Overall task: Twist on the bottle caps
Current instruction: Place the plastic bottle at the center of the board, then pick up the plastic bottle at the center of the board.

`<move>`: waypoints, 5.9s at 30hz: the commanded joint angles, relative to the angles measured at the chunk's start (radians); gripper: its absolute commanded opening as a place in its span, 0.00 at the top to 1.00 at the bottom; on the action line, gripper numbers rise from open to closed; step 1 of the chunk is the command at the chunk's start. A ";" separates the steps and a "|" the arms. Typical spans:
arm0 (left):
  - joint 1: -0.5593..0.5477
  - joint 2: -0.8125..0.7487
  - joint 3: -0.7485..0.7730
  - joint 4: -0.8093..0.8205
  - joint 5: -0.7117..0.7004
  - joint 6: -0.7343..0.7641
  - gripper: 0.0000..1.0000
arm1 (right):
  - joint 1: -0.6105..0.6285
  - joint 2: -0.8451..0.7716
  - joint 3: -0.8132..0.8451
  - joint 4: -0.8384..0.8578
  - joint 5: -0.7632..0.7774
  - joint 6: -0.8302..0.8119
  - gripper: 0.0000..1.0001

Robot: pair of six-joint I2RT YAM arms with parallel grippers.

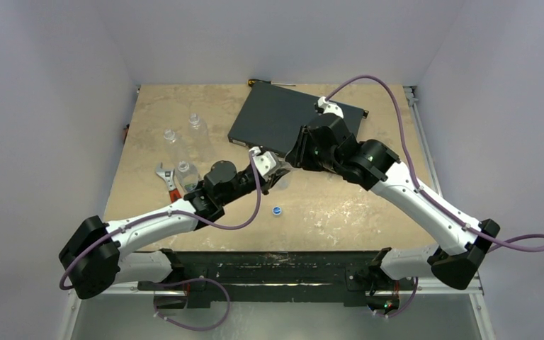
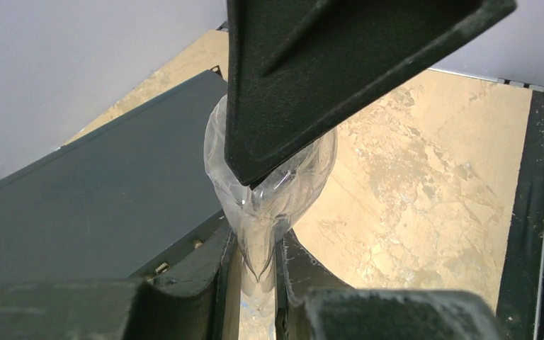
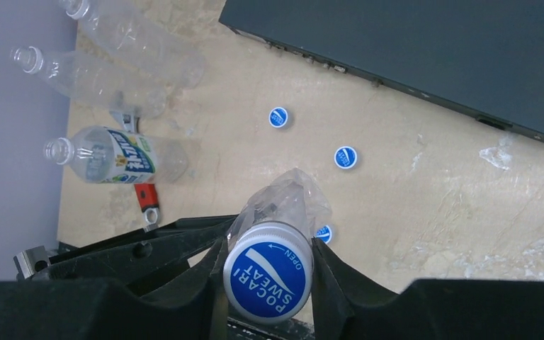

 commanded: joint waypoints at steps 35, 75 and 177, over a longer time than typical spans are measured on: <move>0.011 -0.213 0.097 -0.402 -0.212 -0.097 0.01 | -0.880 0.183 -0.175 0.347 -0.027 -0.222 0.98; 0.035 -0.197 0.091 -0.401 -0.192 -0.097 0.00 | -0.891 0.217 -0.199 0.357 -0.050 -0.228 0.35; 0.595 0.230 0.526 -0.604 -0.535 -0.293 0.10 | -0.258 0.173 -0.219 0.353 -0.260 -0.271 0.11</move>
